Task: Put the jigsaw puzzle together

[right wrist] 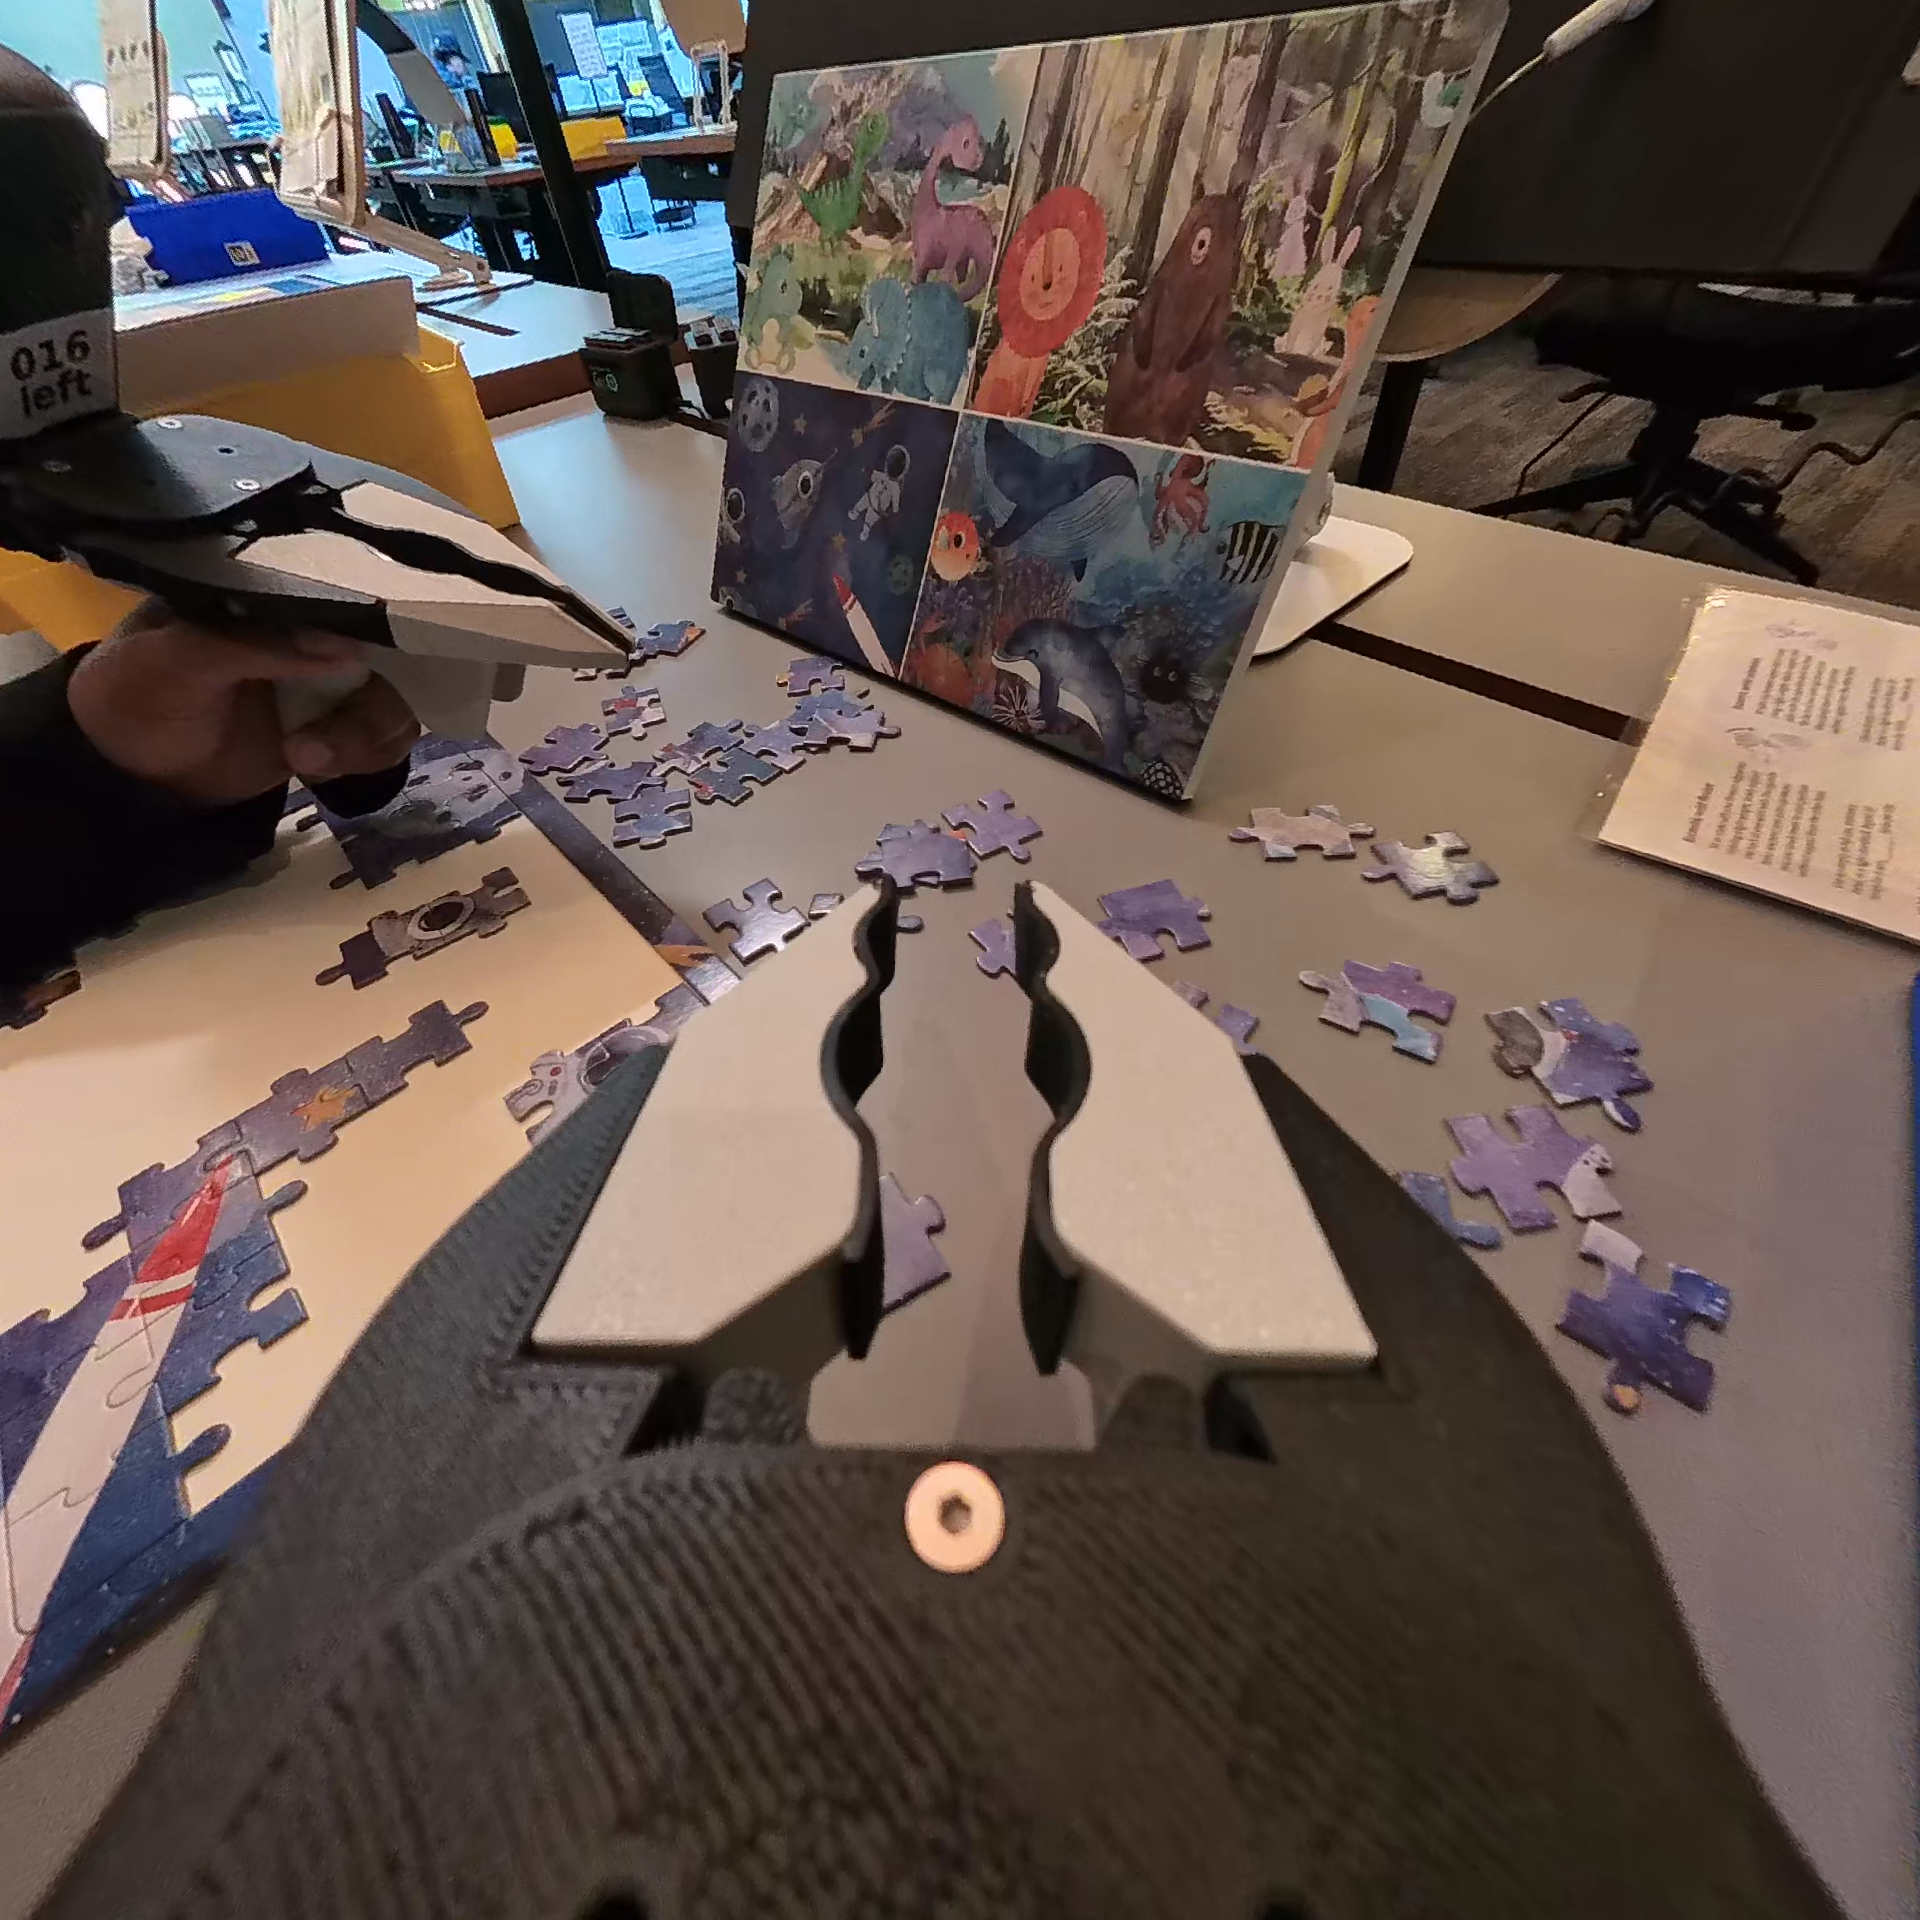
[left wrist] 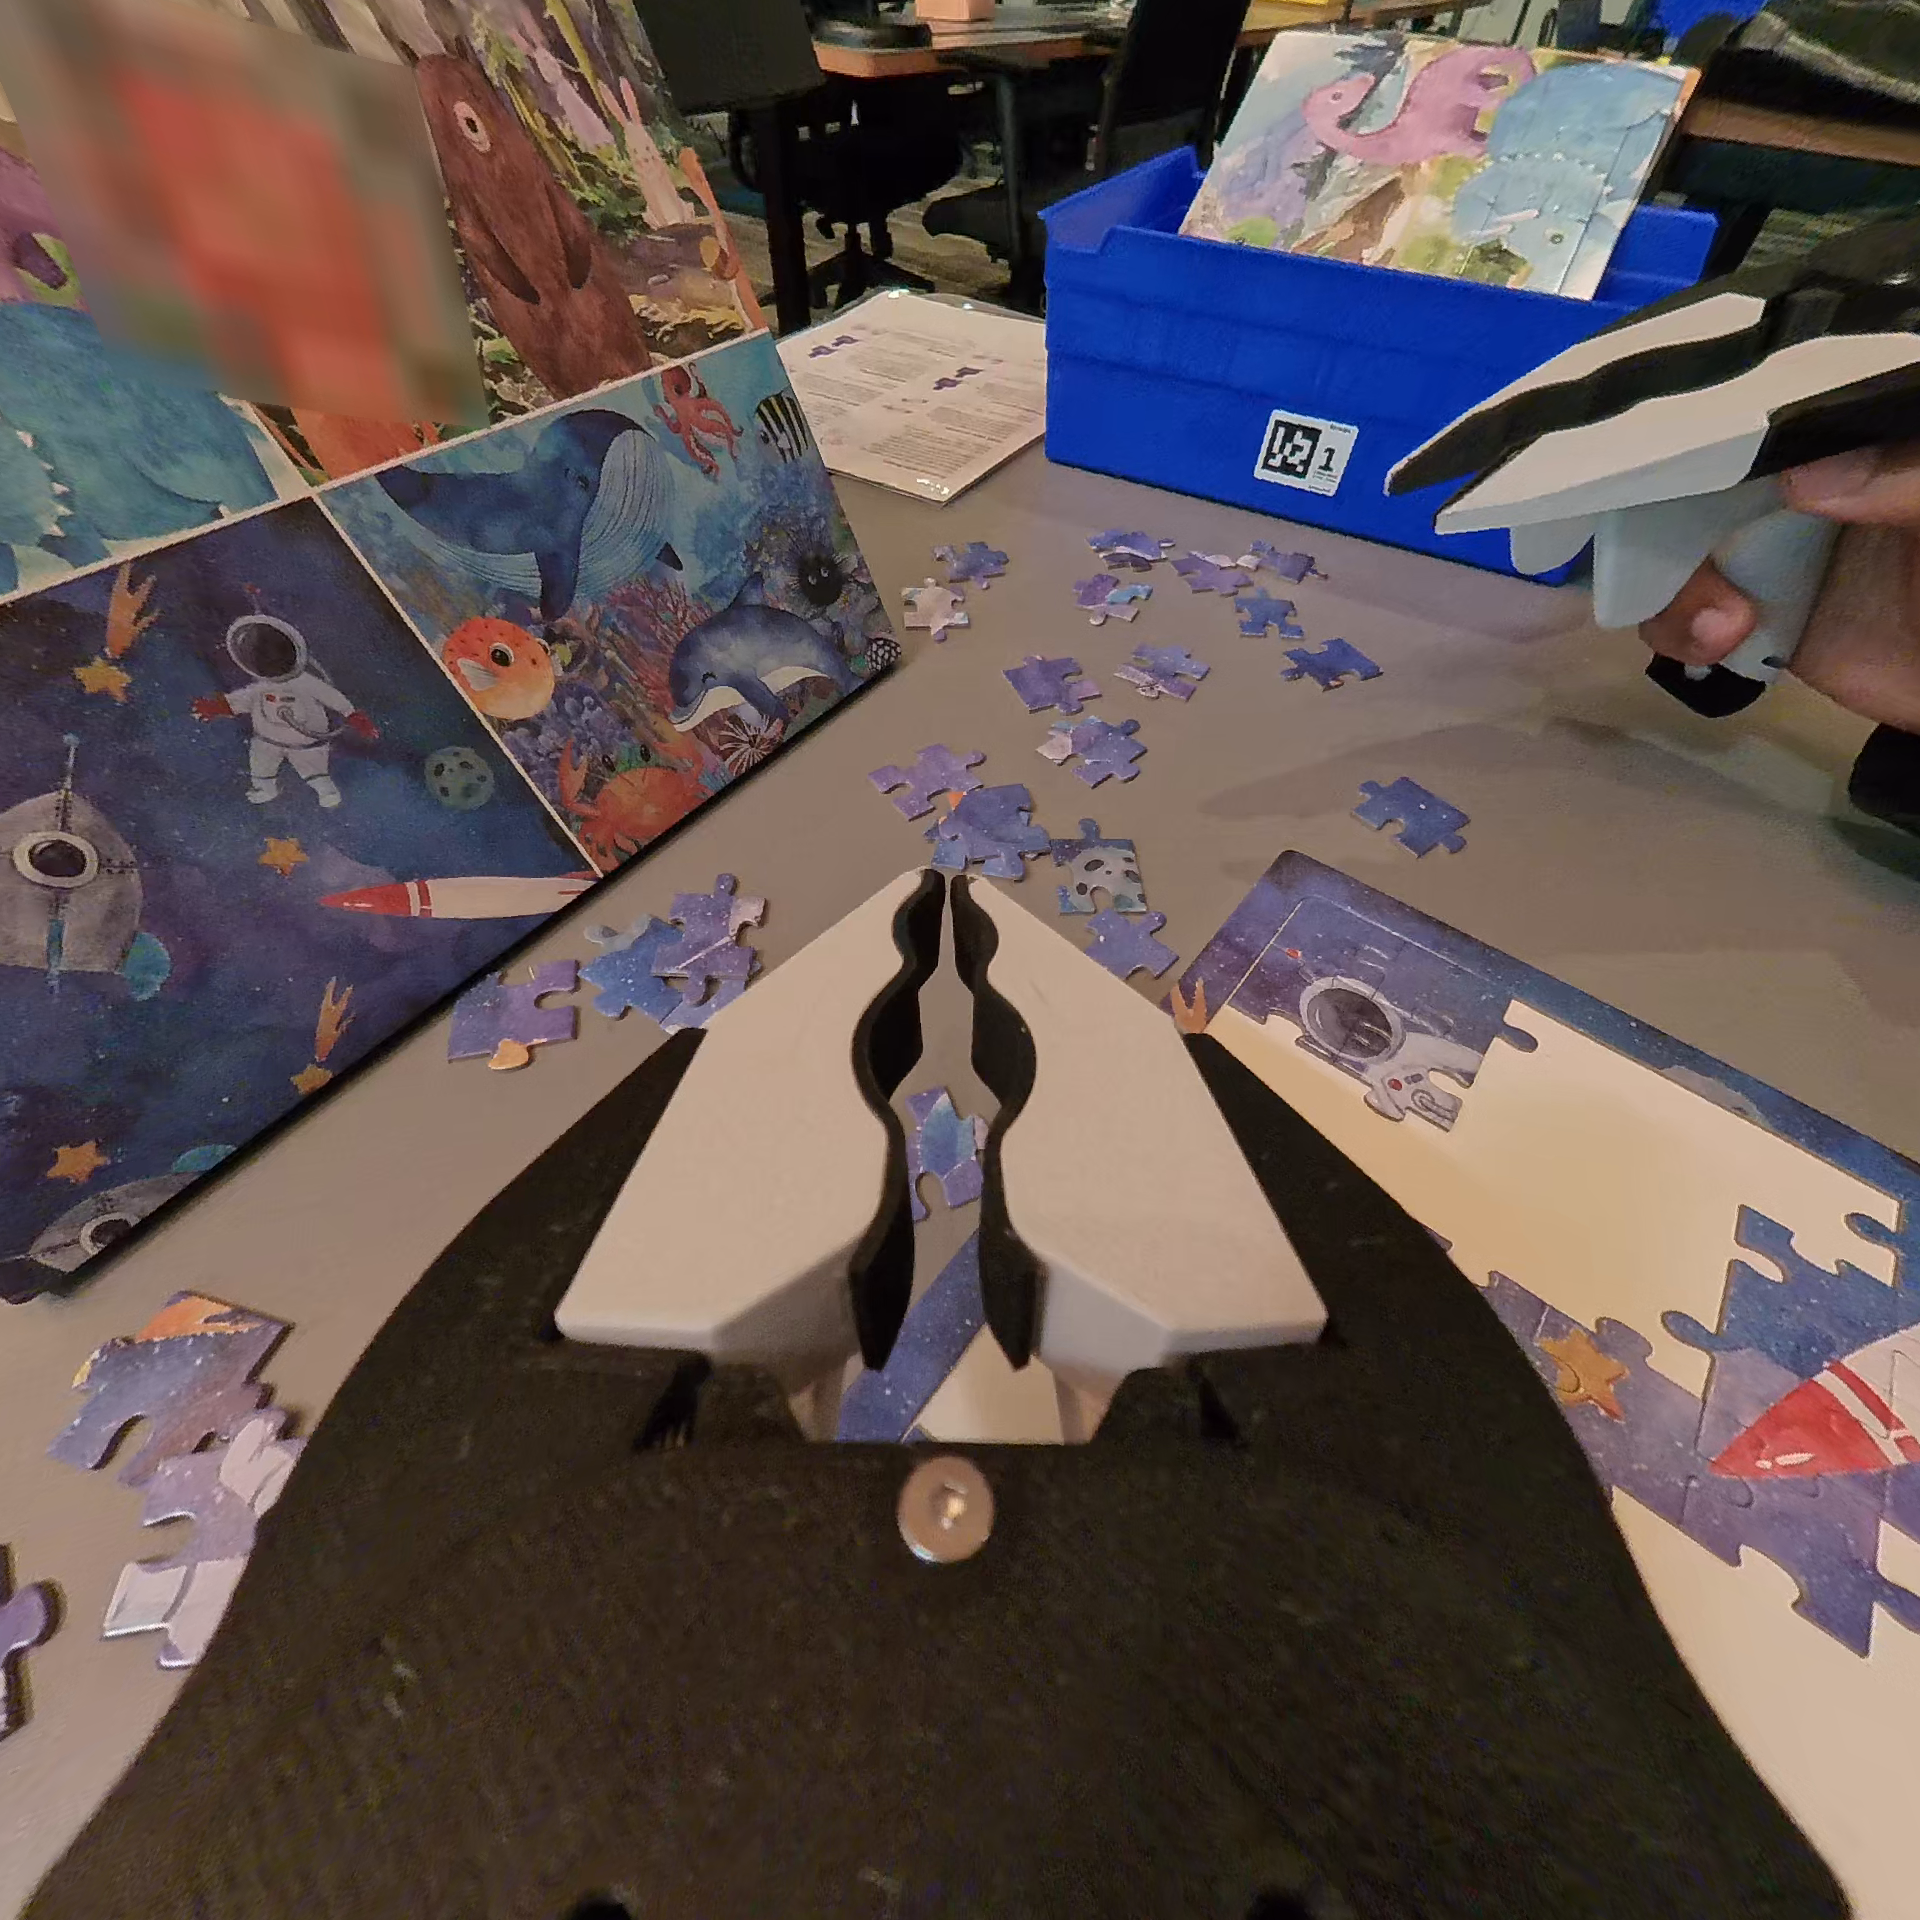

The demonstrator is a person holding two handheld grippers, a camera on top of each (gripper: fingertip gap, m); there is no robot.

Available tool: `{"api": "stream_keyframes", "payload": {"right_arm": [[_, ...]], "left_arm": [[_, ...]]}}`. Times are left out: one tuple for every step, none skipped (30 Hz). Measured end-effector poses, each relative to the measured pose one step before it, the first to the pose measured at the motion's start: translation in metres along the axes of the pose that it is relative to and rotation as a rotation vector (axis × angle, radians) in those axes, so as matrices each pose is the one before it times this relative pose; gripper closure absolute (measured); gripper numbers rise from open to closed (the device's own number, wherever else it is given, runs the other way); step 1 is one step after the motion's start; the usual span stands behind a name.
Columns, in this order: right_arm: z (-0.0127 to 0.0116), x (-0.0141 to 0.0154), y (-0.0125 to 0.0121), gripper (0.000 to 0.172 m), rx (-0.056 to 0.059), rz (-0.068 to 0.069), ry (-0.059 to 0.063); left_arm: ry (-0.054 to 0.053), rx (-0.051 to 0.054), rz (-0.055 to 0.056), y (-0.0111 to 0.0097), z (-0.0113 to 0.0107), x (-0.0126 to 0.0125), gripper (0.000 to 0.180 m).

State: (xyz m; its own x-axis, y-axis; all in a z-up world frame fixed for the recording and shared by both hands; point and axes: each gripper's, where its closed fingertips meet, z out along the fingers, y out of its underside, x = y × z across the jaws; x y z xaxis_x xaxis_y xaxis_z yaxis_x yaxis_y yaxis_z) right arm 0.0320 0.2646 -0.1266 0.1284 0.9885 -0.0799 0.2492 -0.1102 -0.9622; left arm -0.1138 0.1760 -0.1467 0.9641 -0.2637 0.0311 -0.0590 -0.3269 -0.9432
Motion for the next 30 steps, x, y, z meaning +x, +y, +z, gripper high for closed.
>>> {"api": "stream_keyframes", "payload": {"right_arm": [[0.00003,0.00003,0.00011,0.151,-0.0003,0.0012,-0.0006],[0.00017,-0.00012,0.00015,0.151,-0.0008,0.0009,-0.0010],[0.00012,-0.00012,0.00023,0.151,-0.0012,-0.0004,-0.0002],[0.00020,-0.00007,0.00022,0.151,-0.0013,-0.0013,0.0005],[0.00028,-0.00027,0.00023,0.151,-0.0015,-0.0011,-0.0001],[0.00031,-0.00018,0.00033,0.151,-0.0017,-0.0006,-0.0006],[0.00018,-0.00024,0.00027,0.151,-0.0017,-0.0007,-0.0004],[0.00019,-0.00012,0.00009,0.151,-0.0011,-0.0013,0.0002],[0.00011,-0.00006,0.00008,0.151,-0.0008,-0.0013,0.0005],[0.00003,0.00001,0.00010,0.151,-0.0009,-0.0010,0.0004],[0.00008,0.00000,0.00015,0.151,-0.0005,-0.0006,0.0005],[0.00009,0.00002,-0.00001,0.151,-0.0001,-0.0002,0.0001],[0.00007,-0.00009,0.00002,0.151,-0.0003,0.0001,-0.0005],[0.00018,-0.00014,0.00027,0.151,-0.0009,0.0002,-0.0008],[0.00023,-0.00015,0.00033,0.151,-0.0016,0.0000,-0.0009],[0.00039,-0.00032,0.00032,0.151,-0.0017,-0.0005,-0.0008],[0.00038,-0.00027,0.00035,0.150,-0.0019,-0.0011,-0.0008],[0.00032,-0.00031,0.00030,0.150,-0.0022,-0.0017,-0.0005],[0.00042,-0.00036,0.00039,0.151,-0.0022,-0.0023,0.0002],[0.00044,-0.00015,0.00053,0.150,-0.0026,-0.0024,0.0009],[0.00052,0.00001,0.00054,0.150,-0.0031,-0.0021,0.0009],[0.00033,-0.00005,0.00059,0.150,-0.0030,-0.0016,0.0005],[0.00036,-0.00013,0.00038,0.150,-0.0022,-0.0013,0.0002],[0.00018,-0.00006,0.00026,0.150,-0.0017,-0.0015,0.0004],[0.00008,0.00033,0.00046,0.150,-0.0031,-0.0029,0.0025],[-0.00025,0.00113,0.00062,0.150,-0.0054,-0.0055,0.0077],[-0.00072,0.00205,0.00040,0.151,-0.0051,-0.0076,0.0130],[-0.00086,0.00206,-0.00013,0.150,-0.0019,-0.0074,0.0135],[-0.00087,0.00142,-0.00053,0.151,0.0016,-0.0044,0.0093],[-0.00073,0.00077,-0.00073,0.151,0.0037,-0.0002,0.0037]], "left_arm": [[0.0003,-0.0009,0.0001,0.00015,0.00015,-0.00003,0.180],[0.0004,-0.0009,0.0005,0.00018,0.00011,0.00018,0.180],[0.0001,-0.0007,0.0009,0.00005,0.00009,0.00012,0.180],[-0.0005,-0.0001,0.0012,0.00001,0.00004,0.00004,0.180],[-0.0003,-0.0003,0.0013,0.00003,0.00006,0.00015,0.180],[-0.0004,-0.0007,0.0012,0.00015,0.00013,0.00003,0.180],[-0.0001,-0.0010,0.0009,0.00018,0.00011,0.00009,0.180],[0.0005,-0.0011,0.0006,0.00020,0.00010,0.00019,0.180],[0.0005,-0.0009,0.0006,0.00013,0.00021,0.00017,0.180],[0.0002,-0.0007,0.0010,0.00015,0.00012,0.00013,0.180],[-0.0003,-0.0006,0.0014,0.00007,0.00003,0.00014,0.180],[-0.0008,-0.0003,0.0017,0.00003,0.00005,0.00005,0.180],[-0.0008,-0.0002,0.0012,-0.00007,-0.00002,-0.00010,0.180],[-0.0003,0.0002,0.0005,-0.00004,0.00004,0.00002,0.180],[0.0000,0.0000,0.0001,-0.00009,-0.00003,0.00000,0.180],[0.0000,0.0000,0.0000,0.00003,-0.00009,0.00002,0.180],[0.0004,0.0009,-0.0006,-0.00038,-0.00013,0.00014,0.180],[0.0014,0.0028,-0.0012,-0.00073,-0.00033,0.00040,0.180],[0.0012,0.0039,-0.0013,-0.00095,-0.00040,0.00031,0.180],[0.0010,0.0036,-0.0011,-0.00090,-0.00040,0.00036,0.180],[0.0007,0.0027,-0.0011,-0.00072,-0.00036,0.00019,0.180],[0.0006,0.0019,-0.0012,-0.00044,-0.00029,0.00007,0.180],[0.0011,0.0016,-0.0018,-0.00032,-0.00022,0.00005,0.180],[0.0012,0.0019,-0.0026,-0.00037,-0.00022,0.00002,0.180],[0.0021,0.0021,-0.0038,-0.00040,-0.00023,0.00014,0.180],[0.0038,0.0029,-0.0064,-0.00059,-0.00029,0.00028,0.180],[0.0068,0.0050,-0.0096,-0.00104,-0.00041,0.00057,0.180],[0.0082,0.0072,-0.0118,-0.00128,-0.00053,0.00069,0.180],[0.0077,0.0072,-0.0122,-0.00140,-0.00063,0.00048,0.180],[0.0065,0.0071,-0.0115,-0.00130,-0.00062,0.00027,0.180]]}}
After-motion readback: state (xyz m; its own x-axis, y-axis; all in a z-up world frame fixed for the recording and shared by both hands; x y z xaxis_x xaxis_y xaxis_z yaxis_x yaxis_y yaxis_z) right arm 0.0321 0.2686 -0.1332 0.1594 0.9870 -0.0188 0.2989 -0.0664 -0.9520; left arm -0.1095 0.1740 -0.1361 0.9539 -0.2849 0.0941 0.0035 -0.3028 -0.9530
